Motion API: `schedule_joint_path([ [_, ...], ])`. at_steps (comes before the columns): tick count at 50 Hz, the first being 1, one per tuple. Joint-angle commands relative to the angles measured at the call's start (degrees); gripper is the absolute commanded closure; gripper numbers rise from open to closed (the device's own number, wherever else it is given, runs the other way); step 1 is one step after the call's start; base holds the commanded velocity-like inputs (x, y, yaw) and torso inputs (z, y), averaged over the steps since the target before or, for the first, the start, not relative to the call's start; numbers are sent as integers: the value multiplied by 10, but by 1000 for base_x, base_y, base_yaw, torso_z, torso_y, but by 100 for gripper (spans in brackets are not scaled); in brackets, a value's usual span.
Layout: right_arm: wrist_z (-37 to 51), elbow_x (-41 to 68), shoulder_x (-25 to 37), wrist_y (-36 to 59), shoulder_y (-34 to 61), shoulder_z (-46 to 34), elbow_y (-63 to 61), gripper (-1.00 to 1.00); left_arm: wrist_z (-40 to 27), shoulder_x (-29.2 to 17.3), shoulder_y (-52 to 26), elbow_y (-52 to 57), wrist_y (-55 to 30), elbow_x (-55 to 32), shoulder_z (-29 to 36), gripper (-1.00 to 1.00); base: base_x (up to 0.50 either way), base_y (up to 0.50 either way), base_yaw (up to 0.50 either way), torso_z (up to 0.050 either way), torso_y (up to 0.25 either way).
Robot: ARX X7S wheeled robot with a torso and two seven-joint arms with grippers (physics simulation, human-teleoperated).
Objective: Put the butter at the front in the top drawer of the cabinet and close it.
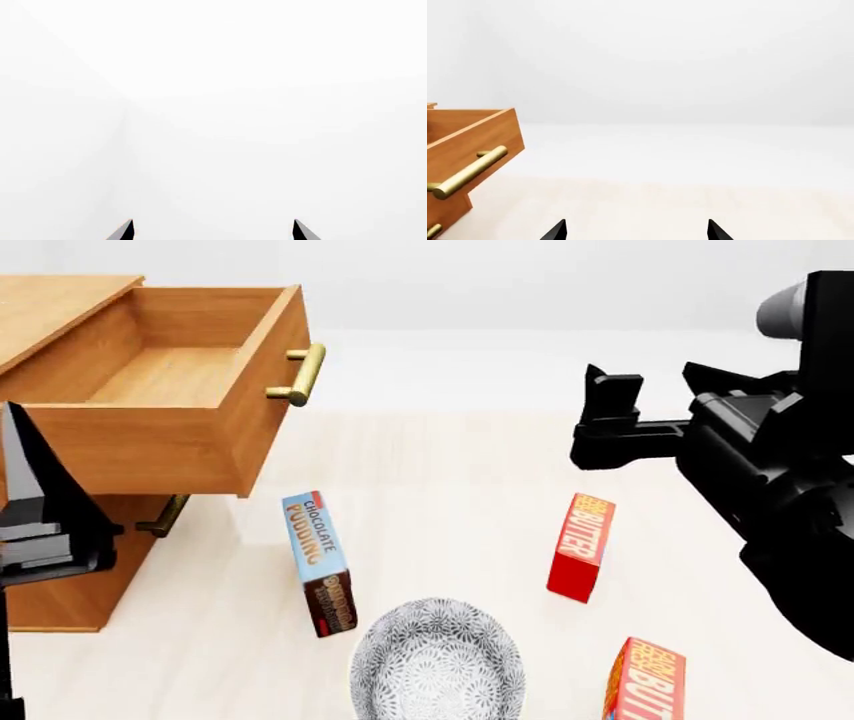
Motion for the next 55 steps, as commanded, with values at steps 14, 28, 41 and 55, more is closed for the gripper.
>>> schedule_joint_path([
  [14, 164, 86, -8, -23, -21, -46, 41, -100, 10, 14, 37, -7, 65, 26, -8, -100, 0, 0, 0, 0, 0],
  [28, 319, 214, -63, -85, 112, -210, 240, -100, 0, 9, 38, 9, 46, 25, -3, -100, 0, 0, 0, 0, 0],
  [41, 314, 211, -75, -121, 184, -318, 354, -100, 8, 8, 44, -1, 62, 27, 4, -100, 0, 0, 0, 0, 0],
  [55, 269, 162, -99, -140, 221, -348, 454, -100, 11, 14, 52, -14, 79, 36, 16, -100, 0, 0, 0, 0, 0],
])
